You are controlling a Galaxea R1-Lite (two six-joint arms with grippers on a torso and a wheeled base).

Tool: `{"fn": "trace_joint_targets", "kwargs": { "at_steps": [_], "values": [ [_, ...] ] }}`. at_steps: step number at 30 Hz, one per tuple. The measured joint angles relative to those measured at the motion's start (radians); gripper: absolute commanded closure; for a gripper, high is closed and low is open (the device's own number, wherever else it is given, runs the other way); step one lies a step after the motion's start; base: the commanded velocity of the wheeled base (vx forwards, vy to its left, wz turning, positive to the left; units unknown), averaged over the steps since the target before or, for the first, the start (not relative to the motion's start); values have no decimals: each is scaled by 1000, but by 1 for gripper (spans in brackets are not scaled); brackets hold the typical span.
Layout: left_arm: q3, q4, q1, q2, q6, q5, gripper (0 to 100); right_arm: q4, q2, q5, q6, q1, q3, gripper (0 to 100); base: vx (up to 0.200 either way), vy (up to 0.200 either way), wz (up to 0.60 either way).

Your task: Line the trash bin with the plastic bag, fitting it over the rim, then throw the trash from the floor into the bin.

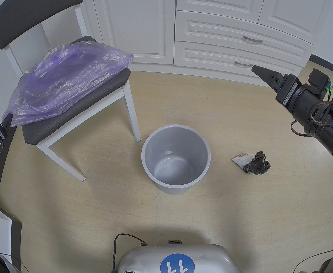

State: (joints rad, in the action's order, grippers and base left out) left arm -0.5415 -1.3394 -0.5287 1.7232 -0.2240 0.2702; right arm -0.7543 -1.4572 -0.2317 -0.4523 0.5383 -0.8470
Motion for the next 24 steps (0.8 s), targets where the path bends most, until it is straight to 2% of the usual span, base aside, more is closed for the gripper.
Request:
{"fn": "trace_joint_targets", "kwargs": {
  "at_steps": [2, 3, 8, 17, 24],
  "values": [
    [2, -27, 2, 8, -2, 1, 0, 0, 1, 0, 0, 0, 0, 0, 0, 0, 0],
    [4, -38, 2, 11, -2, 1, 100, 0, 1, 0, 0, 0, 0, 0, 0, 0, 0],
    [9, -89, 3, 32, -16, 1, 100, 0, 3, 0, 1, -1, 2, 0, 0, 0, 0],
    [24, -93, 21, 43, -19, 7, 100, -1, 5, -5, 11, 1, 9, 0, 0, 0, 0],
    [79, -182, 54, 14, -17, 7, 100, 4, 35, -9, 68, 48, 31, 0, 0, 0, 0]
  ]
}}
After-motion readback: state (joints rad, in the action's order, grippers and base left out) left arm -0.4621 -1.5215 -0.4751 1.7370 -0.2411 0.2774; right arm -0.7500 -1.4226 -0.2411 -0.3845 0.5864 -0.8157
